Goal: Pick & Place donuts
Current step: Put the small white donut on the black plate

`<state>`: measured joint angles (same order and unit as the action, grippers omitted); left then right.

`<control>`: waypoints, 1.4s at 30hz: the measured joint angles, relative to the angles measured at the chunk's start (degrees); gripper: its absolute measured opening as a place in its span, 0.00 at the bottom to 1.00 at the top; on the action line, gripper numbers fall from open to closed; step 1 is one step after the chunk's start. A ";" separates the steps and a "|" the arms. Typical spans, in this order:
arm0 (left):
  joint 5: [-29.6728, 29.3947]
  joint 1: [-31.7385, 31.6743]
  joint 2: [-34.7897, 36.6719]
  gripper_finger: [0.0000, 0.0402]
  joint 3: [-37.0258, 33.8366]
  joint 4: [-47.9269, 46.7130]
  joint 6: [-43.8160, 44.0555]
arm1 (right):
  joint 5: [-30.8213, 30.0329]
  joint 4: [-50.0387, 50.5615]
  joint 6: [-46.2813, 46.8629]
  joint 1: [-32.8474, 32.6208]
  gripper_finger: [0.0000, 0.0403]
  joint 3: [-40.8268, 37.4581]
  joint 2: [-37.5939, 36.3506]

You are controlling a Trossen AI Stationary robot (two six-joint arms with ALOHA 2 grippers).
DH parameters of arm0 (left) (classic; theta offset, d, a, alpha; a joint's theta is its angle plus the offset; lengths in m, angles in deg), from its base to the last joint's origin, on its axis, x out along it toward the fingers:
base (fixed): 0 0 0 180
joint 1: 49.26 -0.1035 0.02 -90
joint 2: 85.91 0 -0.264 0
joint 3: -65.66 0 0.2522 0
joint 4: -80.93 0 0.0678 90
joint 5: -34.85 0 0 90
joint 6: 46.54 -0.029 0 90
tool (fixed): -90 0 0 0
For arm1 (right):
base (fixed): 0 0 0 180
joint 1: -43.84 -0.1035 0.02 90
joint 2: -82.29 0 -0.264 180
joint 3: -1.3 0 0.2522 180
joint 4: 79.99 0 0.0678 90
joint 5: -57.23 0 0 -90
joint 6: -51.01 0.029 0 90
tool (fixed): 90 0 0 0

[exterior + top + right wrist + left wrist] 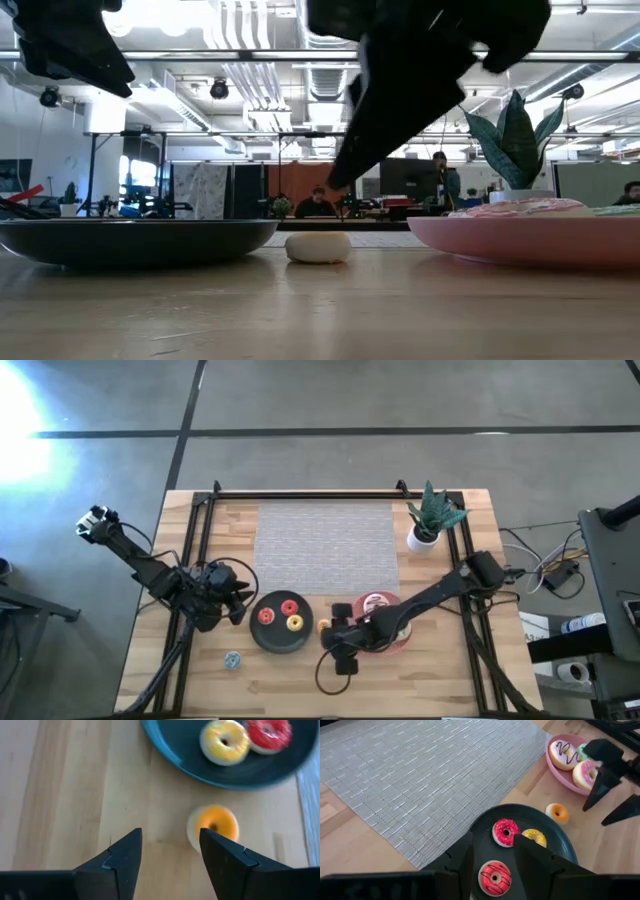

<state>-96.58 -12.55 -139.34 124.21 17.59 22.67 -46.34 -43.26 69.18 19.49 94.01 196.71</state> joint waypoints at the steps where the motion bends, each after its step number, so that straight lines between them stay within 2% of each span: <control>1: -0.06 0.00 0.00 0.28 -0.02 -0.02 -0.16 | -0.02 0.17 -1.48 -0.01 0.48 0.96 1.15; 5: -0.18 0.00 0.00 0.28 -0.04 -0.04 -0.21 | -0.54 1.61 -4.54 0.01 0.48 4.38 4.87; 10: -0.22 0.00 0.00 0.28 -0.04 -0.06 -0.21 | -7.27 9.15 -5.01 -0.03 0.48 8.45 6.59; 27: -0.92 0.00 0.00 0.28 -0.04 0.29 1.03 | -6.96 7.63 -4.95 1.50 0.46 8.35 9.85; 31: -0.92 0.00 0.00 0.28 -0.04 0.29 1.15 | -5.93 7.62 -3.77 2.81 0.39 8.35 9.85; 39: -0.92 0.00 0.00 0.28 -0.04 0.31 1.18 | -4.02 7.73 2.12 4.97 0.08 8.35 9.59; 42: -0.92 0.00 0.00 0.28 -0.04 0.33 1.19 | -3.15 8.39 5.07 4.95 0.04 8.31 7.64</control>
<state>-97.49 -12.55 -139.34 124.17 17.92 23.87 -49.48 -34.87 74.25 24.44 102.32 204.35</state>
